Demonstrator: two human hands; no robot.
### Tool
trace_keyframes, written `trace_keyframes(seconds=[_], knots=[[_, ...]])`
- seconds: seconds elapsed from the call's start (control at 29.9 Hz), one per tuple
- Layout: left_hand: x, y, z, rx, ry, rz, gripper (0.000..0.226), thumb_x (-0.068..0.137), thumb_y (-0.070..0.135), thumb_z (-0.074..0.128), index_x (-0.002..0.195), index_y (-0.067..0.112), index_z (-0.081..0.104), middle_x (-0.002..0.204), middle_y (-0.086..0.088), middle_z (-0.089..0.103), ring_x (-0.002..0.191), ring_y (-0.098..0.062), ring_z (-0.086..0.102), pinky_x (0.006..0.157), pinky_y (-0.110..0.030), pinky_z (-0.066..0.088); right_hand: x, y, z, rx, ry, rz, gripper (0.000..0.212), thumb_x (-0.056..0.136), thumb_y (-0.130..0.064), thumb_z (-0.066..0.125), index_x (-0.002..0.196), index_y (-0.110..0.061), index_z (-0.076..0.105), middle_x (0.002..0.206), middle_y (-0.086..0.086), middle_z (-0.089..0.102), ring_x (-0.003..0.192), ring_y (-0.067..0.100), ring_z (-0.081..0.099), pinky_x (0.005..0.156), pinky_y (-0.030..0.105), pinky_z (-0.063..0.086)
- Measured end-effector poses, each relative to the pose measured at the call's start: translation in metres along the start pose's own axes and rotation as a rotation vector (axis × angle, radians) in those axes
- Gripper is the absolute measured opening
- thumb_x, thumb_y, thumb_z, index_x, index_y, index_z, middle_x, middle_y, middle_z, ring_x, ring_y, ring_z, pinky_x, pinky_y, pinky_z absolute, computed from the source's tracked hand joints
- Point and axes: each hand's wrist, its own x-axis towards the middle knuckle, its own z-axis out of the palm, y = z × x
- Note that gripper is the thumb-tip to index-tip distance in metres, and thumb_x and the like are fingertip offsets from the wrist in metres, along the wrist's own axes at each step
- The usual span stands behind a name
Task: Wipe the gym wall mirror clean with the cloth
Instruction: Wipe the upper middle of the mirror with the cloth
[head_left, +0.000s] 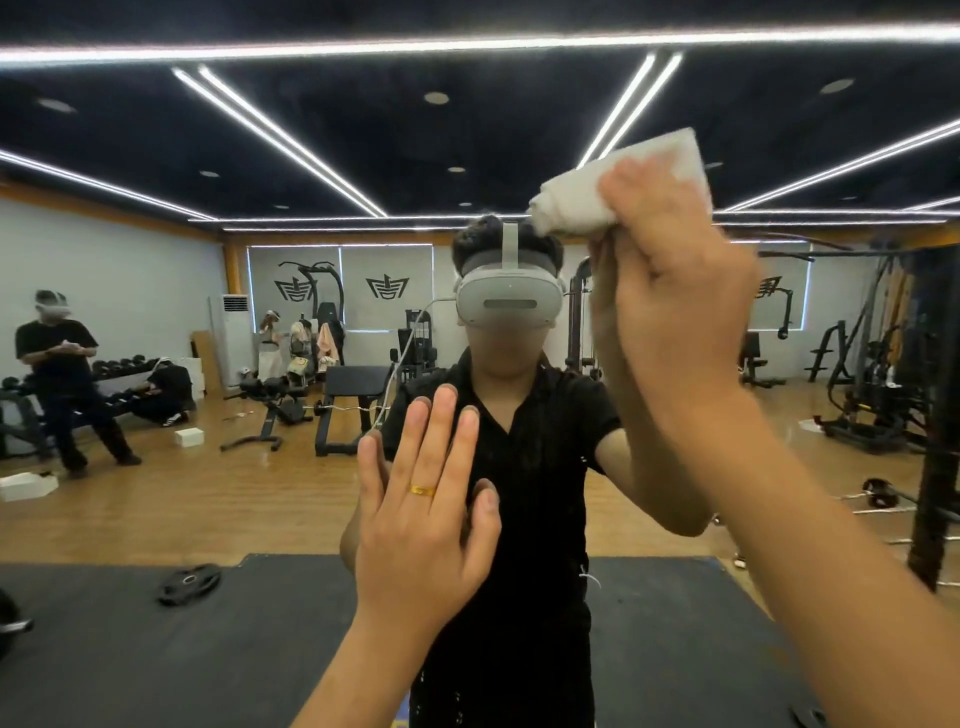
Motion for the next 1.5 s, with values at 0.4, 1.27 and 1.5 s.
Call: trace_keyframes(seconds=[0.4,1.27,1.5], knots=[[-0.001,0.0,-0.001,-0.002,-0.011,-0.004,0.06,0.1,0.031,0.046,0.155,0.008,0.04,0.166,-0.012,0.03,0.156,-0.029,0.023,0.127,-0.054,0.006,0.009,0.034,-0.024,-0.027,-0.005,-0.051,0.036,0.109,-0.027,0.049,0.136,-0.009,0.066,0.139,0.011,0.065,0.124,0.029,0.066,0.101,0.043,0.057],[0.0,0.001,-0.003,-0.014,-0.032,-0.009,0.062,0.099,0.03,0.047,0.157,0.01,0.037,0.167,-0.011,0.029,0.157,-0.028,0.022,0.127,-0.058,0.009,-0.018,0.042,-0.052,-0.087,-0.202,-0.219,0.037,0.112,-0.026,0.043,0.138,-0.008,0.062,0.142,0.013,0.061,0.134,0.032,0.056,0.108,0.051,0.05],[0.002,0.005,-0.005,-0.022,-0.052,-0.031,0.061,0.099,0.03,0.046,0.156,0.009,0.038,0.167,-0.012,0.029,0.157,-0.029,0.021,0.126,-0.06,0.01,-0.027,0.032,-0.042,-0.034,-0.117,-0.098,0.032,0.106,-0.014,0.053,0.134,-0.005,0.064,0.14,0.016,0.061,0.131,0.036,0.058,0.103,0.053,0.053]])
